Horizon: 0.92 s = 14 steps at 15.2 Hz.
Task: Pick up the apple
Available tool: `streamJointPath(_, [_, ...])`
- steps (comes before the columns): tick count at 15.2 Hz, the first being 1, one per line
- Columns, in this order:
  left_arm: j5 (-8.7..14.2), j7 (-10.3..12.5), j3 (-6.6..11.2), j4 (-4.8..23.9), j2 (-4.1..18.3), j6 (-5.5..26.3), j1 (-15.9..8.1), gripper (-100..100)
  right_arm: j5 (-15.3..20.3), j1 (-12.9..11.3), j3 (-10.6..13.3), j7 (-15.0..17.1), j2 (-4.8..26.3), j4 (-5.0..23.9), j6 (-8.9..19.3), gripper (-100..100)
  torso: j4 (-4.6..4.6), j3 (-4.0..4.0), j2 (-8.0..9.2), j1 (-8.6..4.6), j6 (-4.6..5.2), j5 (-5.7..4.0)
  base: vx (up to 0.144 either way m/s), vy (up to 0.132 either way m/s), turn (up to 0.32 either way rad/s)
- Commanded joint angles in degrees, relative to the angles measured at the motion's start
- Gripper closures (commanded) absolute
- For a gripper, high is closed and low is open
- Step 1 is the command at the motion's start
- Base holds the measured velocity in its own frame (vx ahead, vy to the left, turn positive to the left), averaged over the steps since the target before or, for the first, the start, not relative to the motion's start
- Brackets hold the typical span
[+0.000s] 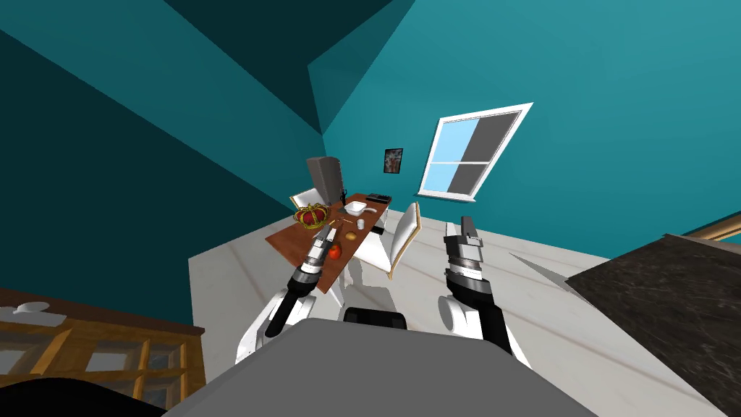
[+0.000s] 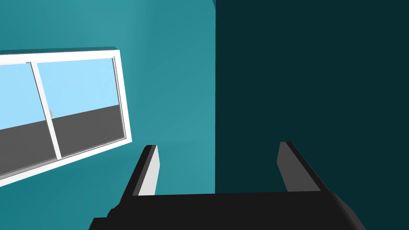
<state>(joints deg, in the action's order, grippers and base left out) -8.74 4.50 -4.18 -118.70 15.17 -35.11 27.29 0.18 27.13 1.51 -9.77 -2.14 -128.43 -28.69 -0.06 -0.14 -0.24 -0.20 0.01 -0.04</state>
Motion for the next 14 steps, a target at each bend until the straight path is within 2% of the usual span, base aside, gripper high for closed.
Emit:
streamJointPath(1, [-1.09,0.64,-0.53,1.85,1.65,-0.36,-0.03,-100,0.00,0.00,0.00,0.00,0.00,0.00,0.00,0,0.00,0.00,0.00,0.00,0.00,0.00,0.048,-0.049,-0.048])
streamJointPath(2, [-2.35,1.44,-1.03,3.97,3.69,-0.98,0.11,-100,0.00,0.00,0.00,0.00,0.00,0.00,0.00,0,0.00,0.00,0.01,0.00,0.00,0.00,0.050,-0.047,-0.075])
streamJointPath(3, [-2.35,1.44,-1.03,4.09,3.69,-0.98,0.11,-100,0.00,0.00,0.00,0.00,0.00,0.00,0.00,0,0.00,0.01,0.01,0.00,0.00,0.00,0.049,-0.041,-0.064])
streamJointPath(4, [-3.69,2.29,-1.56,5.65,5.79,-1.63,0.25,-100,0.00,0.00,0.00,0.00,0.00,0.00,0.00,0,0.01,0.01,0.02,0.02,0.00,0.00,0.055,-0.041,-0.075])
streamJointPath(5, [-3.69,2.29,-1.56,6.46,5.79,-1.63,0.25,-100,0.00,0.00,0.00,0.00,0.00,0.00,0.00,0,0.00,0.01,0.01,0.03,0.00,0.00,0.053,-0.039,-0.065])
streamJointPath(6, [-5.09,3.18,-2.12,8.18,7.81,-2.32,0.41,-100,0.00,0.00,0.00,0.00,0.00,0.00,0.00,0,0.00,0.00,0.01,0.03,0.00,0.00,0.064,-0.045,-0.081])
streamJointPath(7, [-5.09,3.18,-2.12,8.95,7.95,-2.32,0.41,-100,0.00,0.00,0.00,0.00,0.00,0.00,0.00,0,0.00,-0.01,-0.02,0.02,0.00,0.00,0.060,-0.043,-0.068])
streamJointPath(8, [-6.56,4.11,-2.69,10.93,9.74,-3.04,0.56,-100,0.00,0.00,0.00,0.00,0.00,0.00,0.00,0,0.00,-0.01,-0.02,0.02,0.00,0.00,0.063,-0.055,-0.103])
streamJointPath(9, [-6.56,4.11,-2.69,11.54,10.16,-3.04,0.56,-100,0.00,0.00,0.00,0.00,0.00,0.00,0.00,0,0.00,-0.02,-0.03,0.00,0.01,0.00,0.061,-0.054,-0.074])
streamJointPath(10, [-8.08,5.07,-3.29,13.27,11.86,-3.79,0.73,-100,0.00,0.00,0.00,0.00,0.00,0.00,0.00,0,-0.01,-0.01,-0.02,-0.02,0.00,-0.01,0.068,-0.056,-0.079])
streamJointPath(12, [-8.08,5.07,-3.29,14.23,12.41,-3.79,0.73,-100,0.00,0.00,0.00,0.00,0.00,0.00,0.00,0,-0.01,-0.02,-0.03,-0.01,-0.01,-0.01,0.052,-0.039,-0.044])
streamJointPath(13, [-9.64,6.06,-3.91,16.25,14.69,-4.56,0.89,-100,0.00,0.00,0.00,0.00,0.00,0.00,0.00,0,0.00,0.01,0.02,0.03,-0.01,0.00,0.039,-0.033,-0.067])
streamJointPath(14, [-9.64,6.06,-3.91,17.01,14.69,-4.56,0.89,-100,0.00,0.00,0.00,0.00,0.00,0.00,0.00,0,0.01,0.02,0.04,0.05,0.00,0.00,0.041,-0.036,-0.078])
